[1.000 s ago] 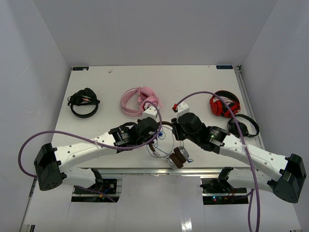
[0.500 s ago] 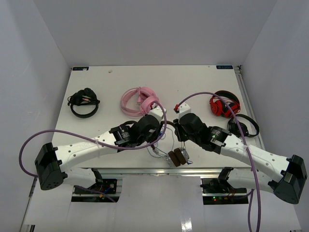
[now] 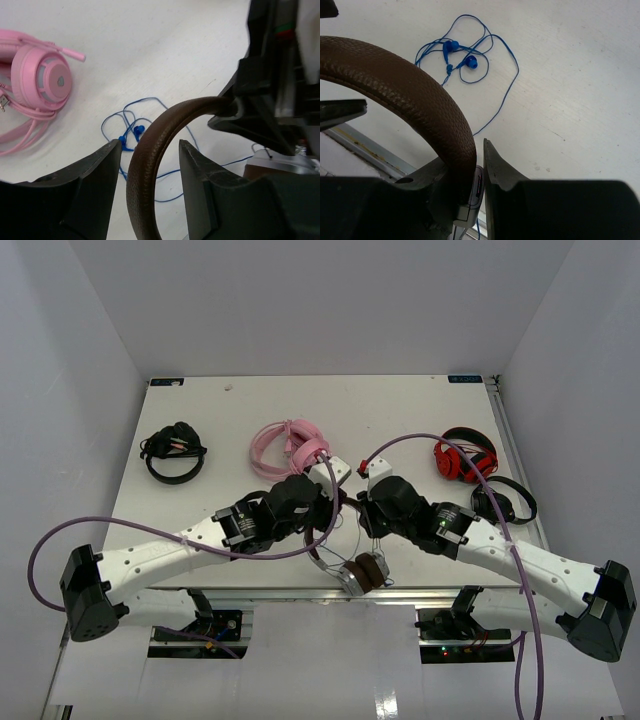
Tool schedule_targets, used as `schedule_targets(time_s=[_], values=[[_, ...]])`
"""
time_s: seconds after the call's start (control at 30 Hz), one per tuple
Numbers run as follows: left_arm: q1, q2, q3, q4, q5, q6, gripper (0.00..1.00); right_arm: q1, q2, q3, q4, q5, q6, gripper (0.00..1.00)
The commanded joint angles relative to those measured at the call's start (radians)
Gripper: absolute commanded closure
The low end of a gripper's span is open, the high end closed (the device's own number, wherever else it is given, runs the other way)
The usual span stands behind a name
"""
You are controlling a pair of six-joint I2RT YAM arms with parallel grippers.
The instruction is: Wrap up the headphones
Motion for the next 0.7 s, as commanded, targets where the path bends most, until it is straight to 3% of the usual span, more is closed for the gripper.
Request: schedule_targets(time_s=[0.0,0.67], values=[[-0.002,-0.086,-0.022,0.056,0.073,0.025,0.38,0.003,-0.030,0.046,0.044,-0.003,0.017,0.92],[-0.004,-0.079,-0.023,-0.033,0.027,0.096,0.44,0.003,0.044,0.108,0.009,-0.059,0.015,0.92]])
